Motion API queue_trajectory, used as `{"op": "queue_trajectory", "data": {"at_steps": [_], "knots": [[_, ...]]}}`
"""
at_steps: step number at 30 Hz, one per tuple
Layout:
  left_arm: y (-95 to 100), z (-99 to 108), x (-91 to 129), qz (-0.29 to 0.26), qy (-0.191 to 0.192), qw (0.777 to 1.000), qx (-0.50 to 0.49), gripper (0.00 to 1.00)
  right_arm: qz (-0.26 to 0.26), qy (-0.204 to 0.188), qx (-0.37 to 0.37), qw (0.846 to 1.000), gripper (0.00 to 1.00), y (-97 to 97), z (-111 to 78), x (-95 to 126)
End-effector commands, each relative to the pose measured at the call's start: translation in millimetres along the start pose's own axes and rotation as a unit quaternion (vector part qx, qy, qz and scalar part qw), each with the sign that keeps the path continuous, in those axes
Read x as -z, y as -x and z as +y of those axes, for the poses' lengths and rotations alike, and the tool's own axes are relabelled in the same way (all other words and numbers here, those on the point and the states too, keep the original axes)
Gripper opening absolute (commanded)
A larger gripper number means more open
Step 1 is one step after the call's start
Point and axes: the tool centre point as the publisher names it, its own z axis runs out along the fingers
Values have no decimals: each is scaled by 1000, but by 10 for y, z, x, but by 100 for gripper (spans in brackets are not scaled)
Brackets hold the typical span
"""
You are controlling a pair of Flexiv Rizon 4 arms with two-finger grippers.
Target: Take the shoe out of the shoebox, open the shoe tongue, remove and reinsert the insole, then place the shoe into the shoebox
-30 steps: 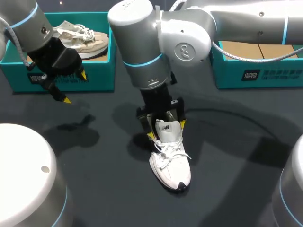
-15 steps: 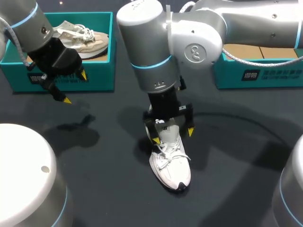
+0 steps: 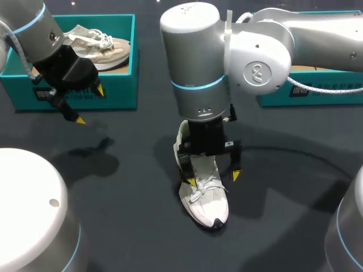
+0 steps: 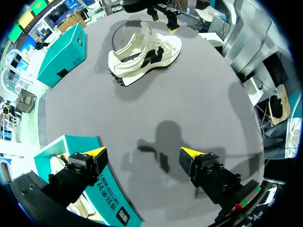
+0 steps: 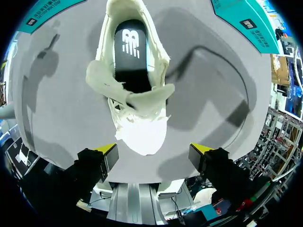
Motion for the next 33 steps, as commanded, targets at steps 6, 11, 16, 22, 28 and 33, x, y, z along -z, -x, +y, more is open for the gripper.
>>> {"op": "queue_trajectory", "data": {"at_steps": [6,11,16,22,28,33], "knots": [[-2,-2,-3,0,2,1000,0,100,16,16,0,1000,47,16,-191,17],[-2,-2,-3,0,2,1000,0,100,11,25,-3,1000,35,-17,-202,72],[-2,-2,-3,0,2,1000,0,100,3,40,9,999,38,-83,-114,121],[-2,-2,-3,0,2,1000,0,100,11,54,50,997,35,-115,137,95],[-2,-2,-3,0,2,1000,0,100,21,58,73,995,32,-135,369,24],[-2,-2,-3,0,2,1000,0,100,34,71,90,993,31,-121,534,-28]]}}
